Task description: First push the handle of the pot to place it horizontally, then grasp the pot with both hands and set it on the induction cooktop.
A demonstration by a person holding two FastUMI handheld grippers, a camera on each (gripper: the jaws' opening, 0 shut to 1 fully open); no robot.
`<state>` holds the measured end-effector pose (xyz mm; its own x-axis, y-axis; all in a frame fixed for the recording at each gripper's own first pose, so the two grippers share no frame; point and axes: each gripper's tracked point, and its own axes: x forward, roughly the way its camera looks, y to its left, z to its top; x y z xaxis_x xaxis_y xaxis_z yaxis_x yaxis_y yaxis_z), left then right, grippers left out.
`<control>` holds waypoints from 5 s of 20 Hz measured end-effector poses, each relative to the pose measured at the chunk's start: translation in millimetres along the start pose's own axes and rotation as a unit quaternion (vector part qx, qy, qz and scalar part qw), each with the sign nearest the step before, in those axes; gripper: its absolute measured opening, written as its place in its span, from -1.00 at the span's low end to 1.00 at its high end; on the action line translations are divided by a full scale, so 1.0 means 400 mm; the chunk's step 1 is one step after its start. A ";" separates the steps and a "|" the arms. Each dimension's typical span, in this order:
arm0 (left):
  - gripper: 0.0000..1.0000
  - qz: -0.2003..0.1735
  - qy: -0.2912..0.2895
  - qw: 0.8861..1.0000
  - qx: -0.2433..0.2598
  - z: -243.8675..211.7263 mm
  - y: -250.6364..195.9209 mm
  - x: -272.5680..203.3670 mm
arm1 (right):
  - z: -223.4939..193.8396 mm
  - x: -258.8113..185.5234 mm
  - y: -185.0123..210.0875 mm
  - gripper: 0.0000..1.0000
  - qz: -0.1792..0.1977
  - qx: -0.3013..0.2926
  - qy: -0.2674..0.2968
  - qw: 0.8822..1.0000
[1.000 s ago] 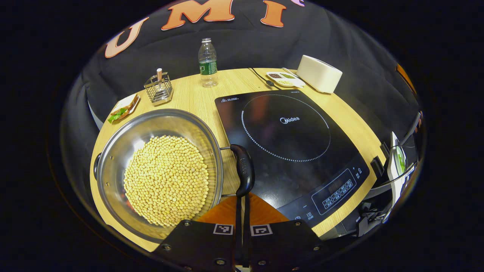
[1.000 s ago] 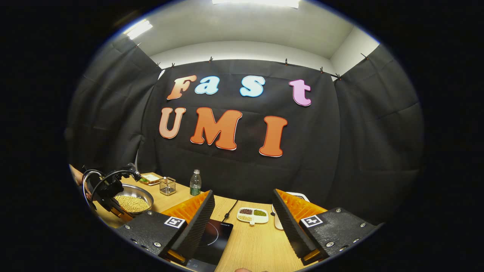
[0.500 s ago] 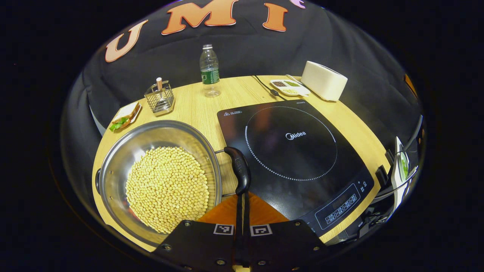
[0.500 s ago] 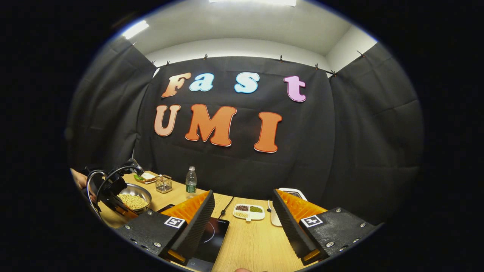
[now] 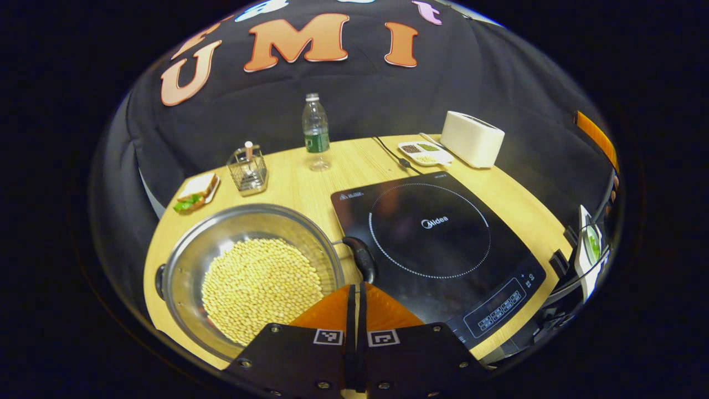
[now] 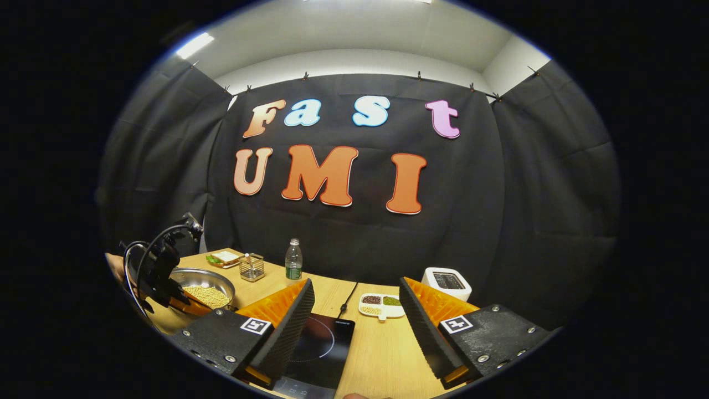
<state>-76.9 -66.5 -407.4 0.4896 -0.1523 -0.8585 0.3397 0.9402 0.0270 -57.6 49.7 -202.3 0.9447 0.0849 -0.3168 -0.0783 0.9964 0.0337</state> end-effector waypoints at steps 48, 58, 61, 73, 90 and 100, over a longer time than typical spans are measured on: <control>0.76 0.108 -0.006 0.988 -0.114 -0.071 0.723 -0.090 | -0.470 0.224 0.757 0.82 0.105 0.110 0.438 0.886; 0.76 0.151 0.007 0.983 -0.107 -0.109 0.808 -0.087 | -0.494 0.259 0.792 0.56 0.100 0.099 0.439 0.887; 0.76 0.146 0.024 0.983 -0.106 -0.121 0.806 -0.068 | -0.509 0.282 0.799 0.55 0.094 0.091 0.438 0.889; 0.78 0.161 0.039 0.975 -0.150 -0.182 0.831 -0.018 | -0.567 0.335 0.837 0.56 0.082 0.027 0.434 0.897; 0.31 0.217 0.005 0.964 -0.156 -0.195 0.866 -0.042 | -0.561 0.333 0.851 0.14 0.089 0.073 0.419 0.901; 0.31 0.225 -0.032 0.967 -0.116 -0.102 0.862 -0.135 | -0.462 0.331 0.732 0.11 0.087 0.096 0.375 0.918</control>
<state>-18.9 278.4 -372.7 0.5968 0.2774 -0.7529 -0.1048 0.9572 0.2696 -14.3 353.9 -409.3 0.4319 0.2956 -0.8521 -0.0823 0.9537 0.2892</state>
